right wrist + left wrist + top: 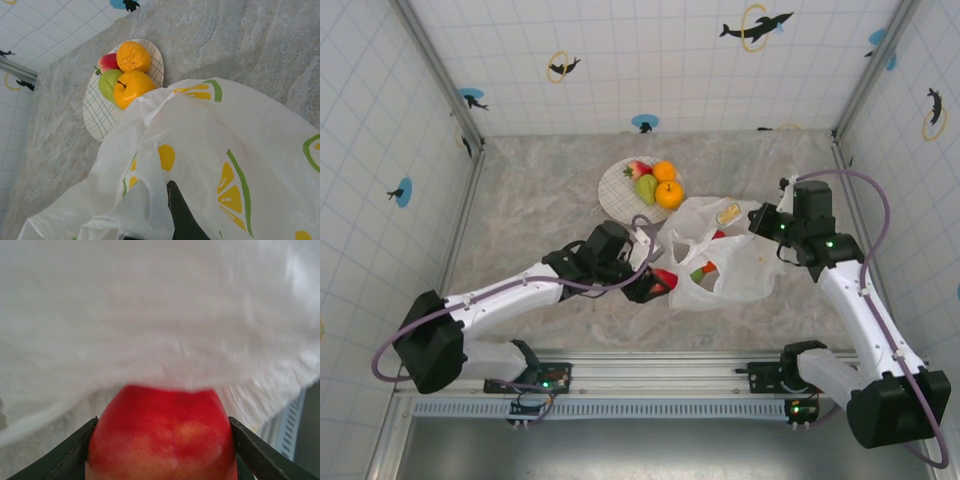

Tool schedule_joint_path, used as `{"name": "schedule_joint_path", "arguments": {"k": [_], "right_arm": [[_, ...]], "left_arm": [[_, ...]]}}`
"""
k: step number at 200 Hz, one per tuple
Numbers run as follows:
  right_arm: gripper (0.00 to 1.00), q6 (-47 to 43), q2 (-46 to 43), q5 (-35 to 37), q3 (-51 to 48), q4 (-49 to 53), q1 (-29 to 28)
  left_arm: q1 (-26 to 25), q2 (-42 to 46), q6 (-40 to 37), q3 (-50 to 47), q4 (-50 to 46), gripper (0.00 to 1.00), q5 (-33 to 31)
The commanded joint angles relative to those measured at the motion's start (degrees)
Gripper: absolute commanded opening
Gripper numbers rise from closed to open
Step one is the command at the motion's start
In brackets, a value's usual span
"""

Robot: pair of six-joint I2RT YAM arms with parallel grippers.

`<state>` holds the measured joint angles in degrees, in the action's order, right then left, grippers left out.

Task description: Place the fruits into the plastic bag

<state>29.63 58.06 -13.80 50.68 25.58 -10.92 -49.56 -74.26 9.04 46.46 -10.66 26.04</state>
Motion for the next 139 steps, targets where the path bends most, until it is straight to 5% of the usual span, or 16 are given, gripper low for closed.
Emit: {"name": "schedule_joint_path", "arguments": {"k": [1, 42, 75, 139], "right_arm": [[0.0, -5.7, -1.6, -0.6, 0.2, 1.1, -0.3], [0.0, -12.3, -2.8, -4.9, 0.8, 4.1, -0.4], [0.0, -8.2, -4.0, -10.8, -2.6, -2.0, -2.0], [0.0, -4.5, -4.2, -9.7, -5.1, -5.6, -5.5]], "left_arm": [[-0.2, -0.4, 3.2, 2.3, 6.8, 0.5, -5.5], [-0.2, -1.0, 10.4, 0.5, 14.5, 0.5, -9.9], [-0.3, -5.3, 14.1, 2.3, 18.9, 0.5, -8.6], [-4.1, -16.3, 14.9, 9.0, 21.0, 0.51, -9.4]]}}
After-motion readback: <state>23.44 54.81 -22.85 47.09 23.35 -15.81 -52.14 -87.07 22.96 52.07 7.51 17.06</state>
